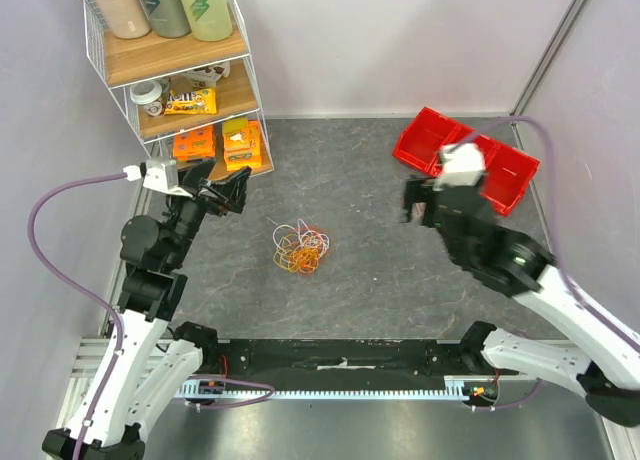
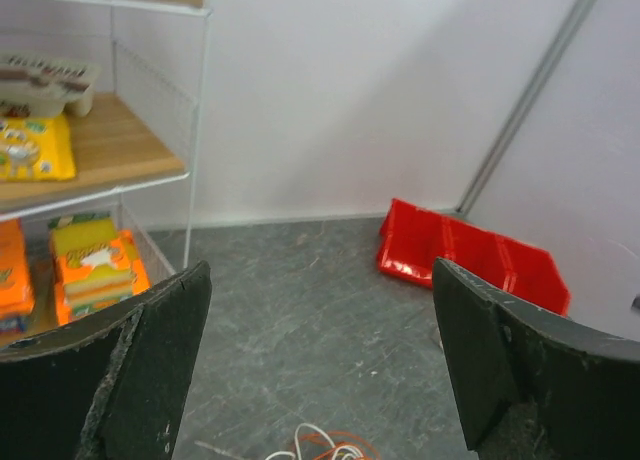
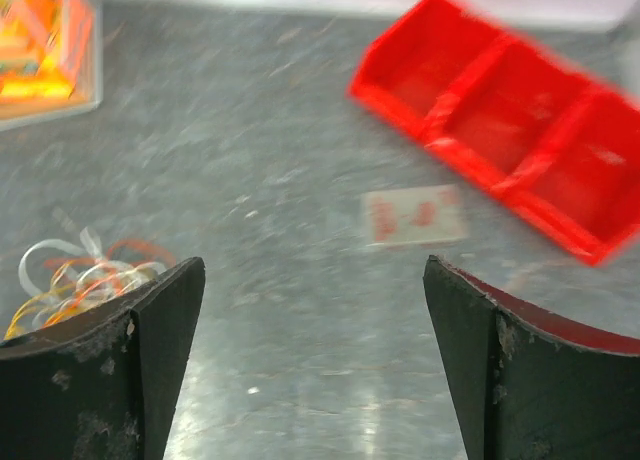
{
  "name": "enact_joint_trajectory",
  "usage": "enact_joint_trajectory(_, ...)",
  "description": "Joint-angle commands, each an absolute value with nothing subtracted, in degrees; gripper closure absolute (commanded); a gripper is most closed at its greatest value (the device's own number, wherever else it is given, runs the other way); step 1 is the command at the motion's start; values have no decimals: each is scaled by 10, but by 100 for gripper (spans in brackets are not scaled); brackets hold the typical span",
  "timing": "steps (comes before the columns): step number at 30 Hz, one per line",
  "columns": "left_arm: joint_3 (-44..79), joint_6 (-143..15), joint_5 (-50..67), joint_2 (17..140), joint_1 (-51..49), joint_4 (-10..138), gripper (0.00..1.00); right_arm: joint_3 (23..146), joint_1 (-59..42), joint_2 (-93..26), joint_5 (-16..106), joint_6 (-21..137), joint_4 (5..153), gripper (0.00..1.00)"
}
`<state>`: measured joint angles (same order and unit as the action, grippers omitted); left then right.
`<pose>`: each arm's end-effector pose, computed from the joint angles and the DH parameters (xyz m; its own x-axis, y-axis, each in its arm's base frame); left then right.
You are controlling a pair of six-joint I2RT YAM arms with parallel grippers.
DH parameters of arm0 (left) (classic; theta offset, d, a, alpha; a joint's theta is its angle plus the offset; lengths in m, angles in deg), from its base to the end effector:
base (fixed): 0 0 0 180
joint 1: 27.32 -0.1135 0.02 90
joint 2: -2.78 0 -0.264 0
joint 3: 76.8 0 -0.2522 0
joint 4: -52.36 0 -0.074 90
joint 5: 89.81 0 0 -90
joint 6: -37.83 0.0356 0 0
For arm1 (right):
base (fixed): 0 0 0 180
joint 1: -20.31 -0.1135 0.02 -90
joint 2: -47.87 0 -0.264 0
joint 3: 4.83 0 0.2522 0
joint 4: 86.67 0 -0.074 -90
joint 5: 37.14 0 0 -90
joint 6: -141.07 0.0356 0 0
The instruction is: Untangle the cables
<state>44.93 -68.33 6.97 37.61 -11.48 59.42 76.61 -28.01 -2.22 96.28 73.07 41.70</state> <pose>0.1331 -0.0421 0.3954 0.1548 -0.3312 -0.9308 0.4405 0.8664 -0.2350 0.1245 0.1030 0.4126 -0.2563 0.1213 -0.9590 -0.0191 0.9913 0.1305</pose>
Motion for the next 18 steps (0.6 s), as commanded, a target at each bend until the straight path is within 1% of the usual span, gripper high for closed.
enact_joint_trajectory(1, 433, -713, -12, 416, -116, 627, 3, 711, -284, -152, 774, 800, 562, 2)
enact_joint_trajectory(4, 435, -728, -11, 454, -116, 632, 1, 706, -328, -281, 656, 817, 703, 2)
enact_joint_trajectory(6, 435, -738, 25, 491, -114, 633, 1, 753, -351, -389, 605, 814, 736, 2)
enact_joint_trajectory(8, 412, -742, 76, 538, -115, 656, 1, 821, -353, -489, 554, 813, 732, 2)
enact_joint_trajectory(10, 380, -744, 111, 583, -114, 698, 3, 835, -352, -540, 561, 808, 745, 2)
enact_joint_trajectory(12, 362, -747, 106, 602, -115, 728, 5, 837, -346, -584, 592, 801, 737, 2)
enact_joint_trajectory(13, 360, -752, 87, 601, -117, 737, 5, 834, -336, -607, 555, 808, 739, 2)
enact_joint_trajectory(14, 360, -754, 79, 596, -116, 738, 5, 830, -329, -622, 531, 815, 741, 6)
enact_joint_trajectory(15, 364, -755, 69, 589, -116, 737, 5, 820, -327, -631, 530, 818, 751, 12)
enact_joint_trajectory(16, 366, -755, 62, 583, -116, 734, 5, 805, -329, -630, 516, 819, 761, 14)
enact_joint_trajectory(17, 371, -758, 62, 577, -115, 728, 5, 787, -330, -622, 515, 820, 785, 20)
enact_joint_trajectory(18, 376, -765, 63, 573, -115, 724, 4, 765, -330, -605, 522, 822, 808, 28)
